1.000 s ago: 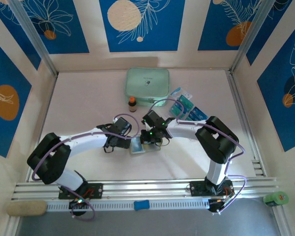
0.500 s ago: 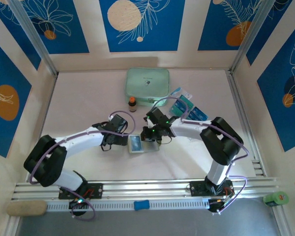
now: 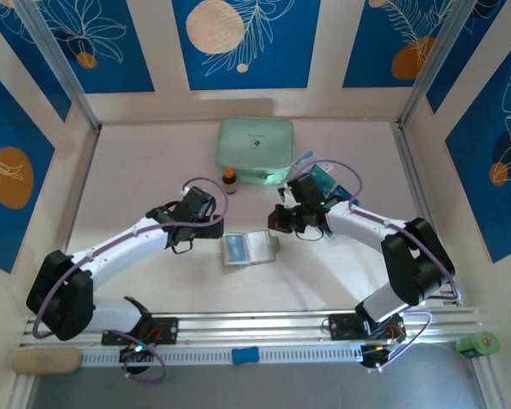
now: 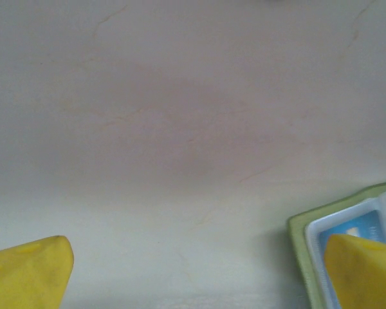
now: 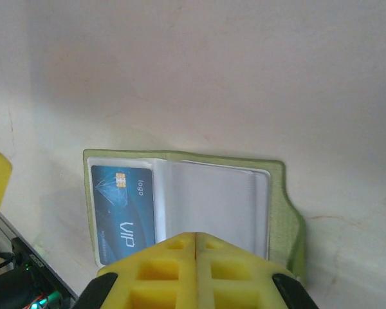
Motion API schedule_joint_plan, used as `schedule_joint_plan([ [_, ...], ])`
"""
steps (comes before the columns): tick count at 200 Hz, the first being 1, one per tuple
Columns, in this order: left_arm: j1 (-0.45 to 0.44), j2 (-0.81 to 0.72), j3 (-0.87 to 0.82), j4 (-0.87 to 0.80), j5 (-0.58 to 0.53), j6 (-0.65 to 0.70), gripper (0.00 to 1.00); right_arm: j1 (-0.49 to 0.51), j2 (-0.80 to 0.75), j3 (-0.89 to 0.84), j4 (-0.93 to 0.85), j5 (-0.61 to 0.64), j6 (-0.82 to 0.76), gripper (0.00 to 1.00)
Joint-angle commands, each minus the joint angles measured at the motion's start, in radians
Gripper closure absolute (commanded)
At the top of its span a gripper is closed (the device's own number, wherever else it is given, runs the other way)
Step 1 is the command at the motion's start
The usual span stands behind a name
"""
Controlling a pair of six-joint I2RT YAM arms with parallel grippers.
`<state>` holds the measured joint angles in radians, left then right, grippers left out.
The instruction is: Put the credit cards into the card holder
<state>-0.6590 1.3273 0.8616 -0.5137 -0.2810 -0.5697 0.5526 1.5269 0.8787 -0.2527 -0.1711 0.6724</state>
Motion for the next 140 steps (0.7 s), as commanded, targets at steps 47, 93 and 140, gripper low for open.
schedule_joint_plan([
  [47,-0.211,0.062,0.115,0.027,0.0,-0.157,0.0,0.022,0.024,0.035,-0.067,-0.064,-0.041,0.97],
  [93,-0.301,0.154,0.126,0.057,-0.032,-0.212,0.0,0.04,0.119,0.064,-0.034,-0.07,-0.013,0.98],
  [140,-0.314,0.211,0.101,0.067,-0.053,-0.202,0.0,0.044,0.188,0.095,-0.045,-0.054,-0.042,0.98],
])
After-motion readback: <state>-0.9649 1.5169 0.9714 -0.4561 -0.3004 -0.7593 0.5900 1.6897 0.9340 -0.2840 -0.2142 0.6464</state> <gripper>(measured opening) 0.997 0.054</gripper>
